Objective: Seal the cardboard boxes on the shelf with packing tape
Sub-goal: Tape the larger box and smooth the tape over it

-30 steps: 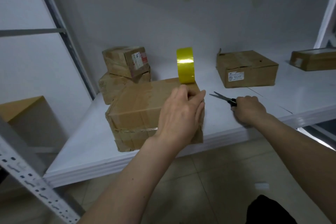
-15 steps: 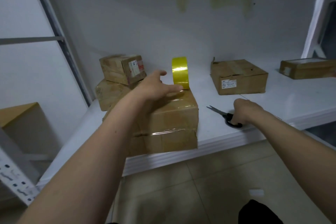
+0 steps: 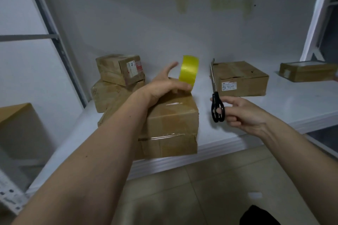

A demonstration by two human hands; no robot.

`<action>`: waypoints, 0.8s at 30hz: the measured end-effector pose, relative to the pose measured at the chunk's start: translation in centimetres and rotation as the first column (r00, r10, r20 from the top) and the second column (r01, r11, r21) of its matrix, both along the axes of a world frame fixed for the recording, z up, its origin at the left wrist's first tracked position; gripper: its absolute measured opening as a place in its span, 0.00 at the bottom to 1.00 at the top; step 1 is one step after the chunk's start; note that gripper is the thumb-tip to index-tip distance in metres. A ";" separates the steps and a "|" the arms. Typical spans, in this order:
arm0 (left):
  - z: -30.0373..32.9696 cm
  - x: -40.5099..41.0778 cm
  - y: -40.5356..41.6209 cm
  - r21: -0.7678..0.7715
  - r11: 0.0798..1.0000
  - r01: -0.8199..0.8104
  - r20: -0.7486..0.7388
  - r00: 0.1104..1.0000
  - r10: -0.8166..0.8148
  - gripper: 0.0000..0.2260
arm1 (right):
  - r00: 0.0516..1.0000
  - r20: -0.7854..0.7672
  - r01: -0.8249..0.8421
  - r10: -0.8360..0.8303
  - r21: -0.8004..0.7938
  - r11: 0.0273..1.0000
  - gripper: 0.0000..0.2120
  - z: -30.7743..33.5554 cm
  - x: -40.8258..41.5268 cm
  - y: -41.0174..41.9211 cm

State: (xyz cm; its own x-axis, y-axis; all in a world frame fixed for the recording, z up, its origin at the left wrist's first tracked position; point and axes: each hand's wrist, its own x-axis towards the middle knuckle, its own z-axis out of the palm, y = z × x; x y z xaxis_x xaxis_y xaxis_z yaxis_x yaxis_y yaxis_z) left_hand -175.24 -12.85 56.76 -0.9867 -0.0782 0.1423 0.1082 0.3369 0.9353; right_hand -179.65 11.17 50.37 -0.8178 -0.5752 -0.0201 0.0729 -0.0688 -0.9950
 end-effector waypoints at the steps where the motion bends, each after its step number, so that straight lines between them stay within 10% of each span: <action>1: -0.1 0.0 0.0 0.085 0.996 -0.006 -0.041 0.999 0.010 0.47 | 1.000 -0.013 -0.025 0.025 0.004 1.000 0.18 0.0 0.2 -0.5; 7: -0.3 0.5 0.0 0.002 1.000 0.007 -0.074 0.997 -0.007 0.50 | 0.985 -0.154 -0.071 0.081 0.071 0.995 0.15 0.6 1.7 -3.1; 14: -0.5 -0.3 0.3 0.119 0.971 0.209 -0.110 0.974 -0.197 0.24 | 0.932 -0.361 0.030 0.041 0.188 0.982 0.15 2.7 1.8 -4.0; 24: -0.1 0.4 0.1 0.399 0.881 0.256 -0.112 0.967 -0.230 0.35 | 0.912 -0.382 0.003 0.149 0.369 0.929 0.26 1.5 0.0 0.8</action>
